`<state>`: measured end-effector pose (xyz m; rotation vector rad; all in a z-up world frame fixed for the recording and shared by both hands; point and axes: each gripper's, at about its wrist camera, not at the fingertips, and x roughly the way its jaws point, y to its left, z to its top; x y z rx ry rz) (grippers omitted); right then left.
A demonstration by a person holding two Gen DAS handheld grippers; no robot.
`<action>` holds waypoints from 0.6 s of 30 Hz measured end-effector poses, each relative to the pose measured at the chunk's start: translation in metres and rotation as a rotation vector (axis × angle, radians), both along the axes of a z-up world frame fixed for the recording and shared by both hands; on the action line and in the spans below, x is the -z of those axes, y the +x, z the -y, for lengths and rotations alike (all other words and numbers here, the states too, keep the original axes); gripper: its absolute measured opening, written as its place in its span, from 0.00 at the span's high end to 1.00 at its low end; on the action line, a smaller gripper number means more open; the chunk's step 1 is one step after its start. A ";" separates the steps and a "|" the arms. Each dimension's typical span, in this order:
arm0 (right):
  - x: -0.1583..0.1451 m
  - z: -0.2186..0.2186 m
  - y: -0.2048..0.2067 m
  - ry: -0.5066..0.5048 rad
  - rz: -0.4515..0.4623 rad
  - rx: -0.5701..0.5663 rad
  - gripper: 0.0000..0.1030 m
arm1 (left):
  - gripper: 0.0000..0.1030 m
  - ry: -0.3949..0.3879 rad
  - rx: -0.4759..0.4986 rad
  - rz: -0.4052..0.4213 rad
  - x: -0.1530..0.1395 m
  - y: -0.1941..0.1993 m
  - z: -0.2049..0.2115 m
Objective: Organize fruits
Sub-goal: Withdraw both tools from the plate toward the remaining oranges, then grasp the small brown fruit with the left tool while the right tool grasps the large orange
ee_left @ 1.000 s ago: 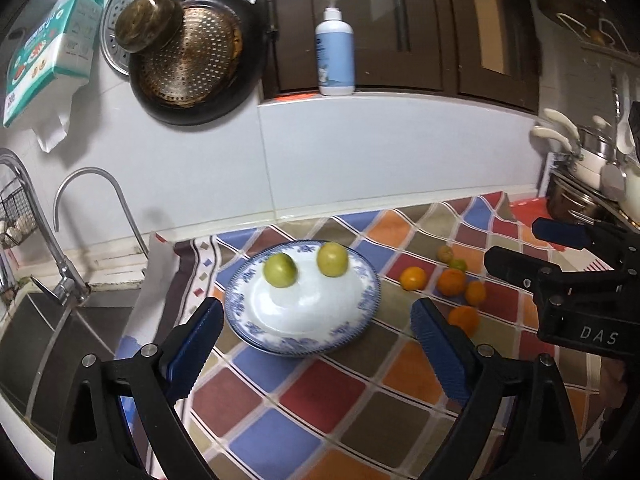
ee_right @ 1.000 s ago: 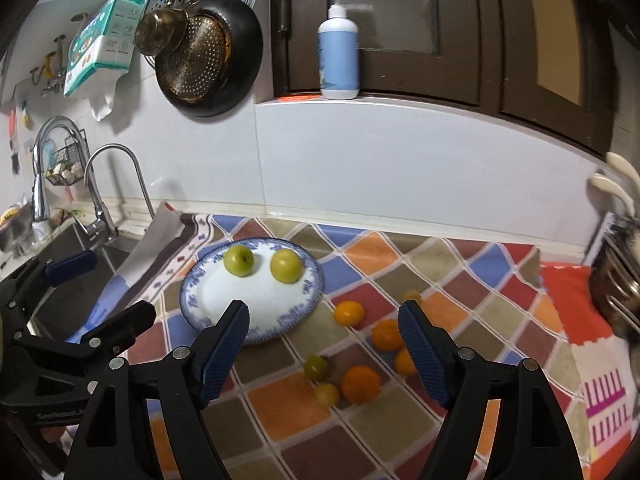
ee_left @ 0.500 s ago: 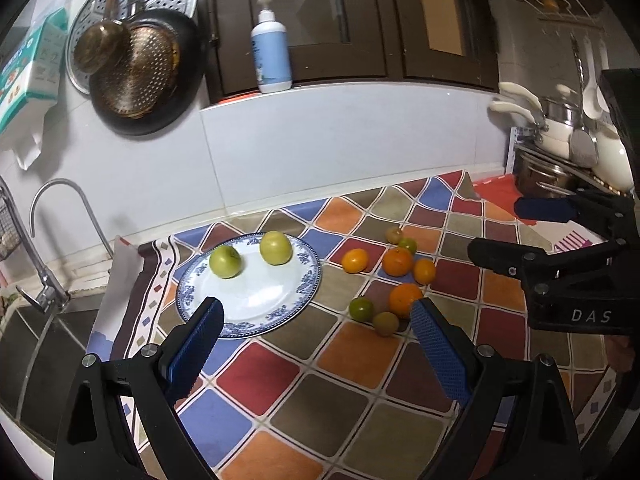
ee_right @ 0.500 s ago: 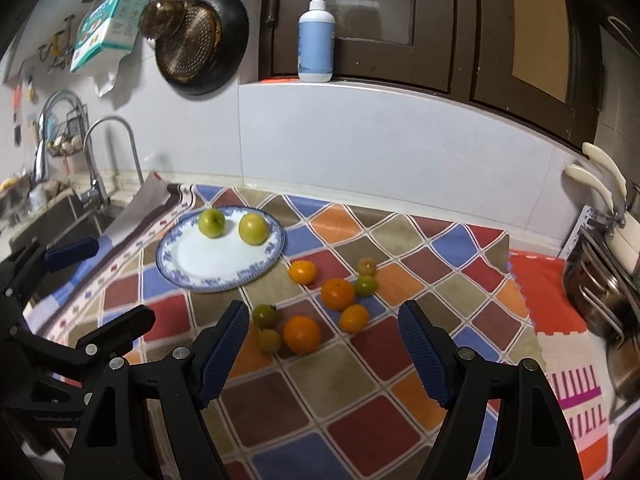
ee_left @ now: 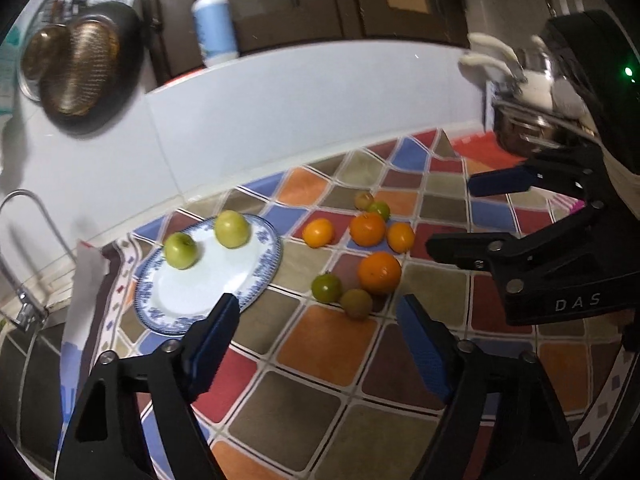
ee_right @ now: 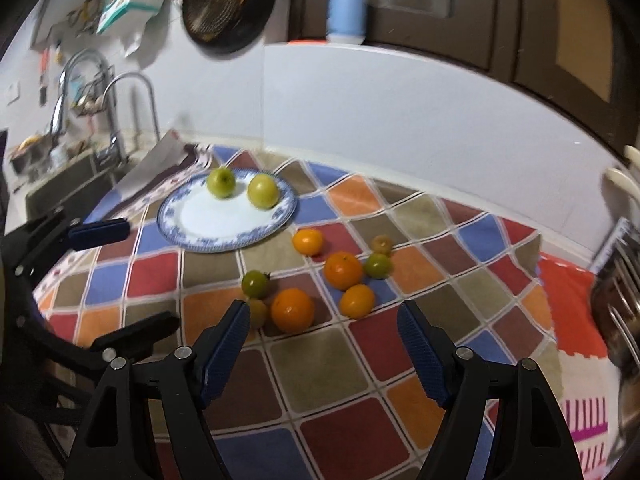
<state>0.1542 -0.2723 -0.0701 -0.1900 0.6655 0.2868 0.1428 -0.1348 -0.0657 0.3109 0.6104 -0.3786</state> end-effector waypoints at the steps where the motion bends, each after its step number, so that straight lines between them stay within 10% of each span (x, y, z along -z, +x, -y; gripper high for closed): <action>1: 0.004 0.000 0.003 -0.005 -0.011 -0.016 0.30 | 0.26 0.005 0.009 -0.009 0.003 0.002 0.001; 18: 0.053 -0.019 0.053 -0.093 -0.198 -0.246 0.48 | 0.55 0.023 0.240 -0.194 0.038 0.053 0.015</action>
